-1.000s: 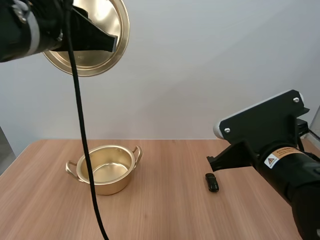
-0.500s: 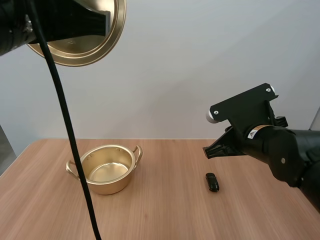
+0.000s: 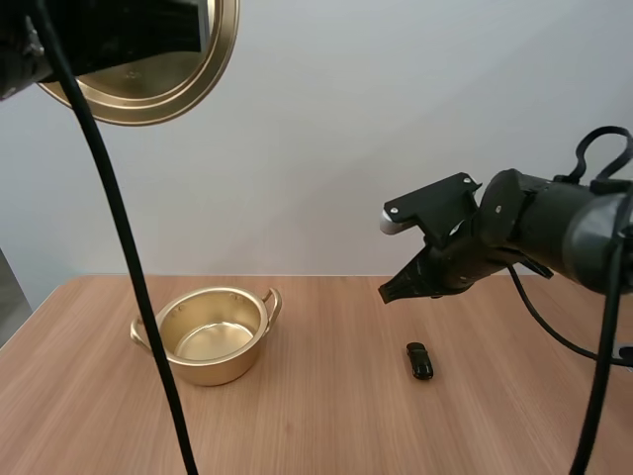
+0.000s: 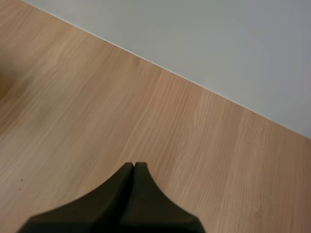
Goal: Open the pot, put the car inside, and close it
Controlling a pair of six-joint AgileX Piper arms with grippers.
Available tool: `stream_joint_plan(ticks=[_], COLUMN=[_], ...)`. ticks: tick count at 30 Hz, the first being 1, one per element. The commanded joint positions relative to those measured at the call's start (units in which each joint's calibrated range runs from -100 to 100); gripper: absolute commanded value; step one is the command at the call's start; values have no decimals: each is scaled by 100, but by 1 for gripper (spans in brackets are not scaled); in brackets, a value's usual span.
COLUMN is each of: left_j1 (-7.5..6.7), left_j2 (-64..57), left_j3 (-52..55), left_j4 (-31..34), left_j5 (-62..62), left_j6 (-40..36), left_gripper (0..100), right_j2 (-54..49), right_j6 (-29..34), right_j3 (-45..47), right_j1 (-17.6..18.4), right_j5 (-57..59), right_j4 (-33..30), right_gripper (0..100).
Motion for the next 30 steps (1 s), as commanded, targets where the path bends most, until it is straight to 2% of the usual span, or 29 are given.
stream_joint_plan(ticks=[1,12,13,14,17,19,20,30], left_j1=[-1,-1,-1,-1,-1,-1,-1,-1], left_j2=[7,7,7,7,7,7,7,7], left_j3=[-2,-2,-2,-2,-2,-2,-2,-2], left_j4=[70,387,387,387,387,387,387,387], left_j5=[-12,-306,-306,-306,-326,-361,-361,-374], left_j6=[13,172,172,172,172,172,172,163], left_gripper=[0,0,0,0,0,0,0,0], right_j2=[388,1242,1297,1327,1349,1364,1364,1378], right_j6=[-3,-61,-61,-61,-18,28,71,294], right_j3=[-102,-356,-356,-356,-356,-356,-356,-356], right_j1=[-3,-3,-3,-3,-3,-3,-3,-3], right_j5=[-145,42,42,59,28,28,48,579], right_j4=[-67,-312,-312,-312,-194,-134,-134,-144], right_gripper=[0,0,6,17,56,73,78,79])
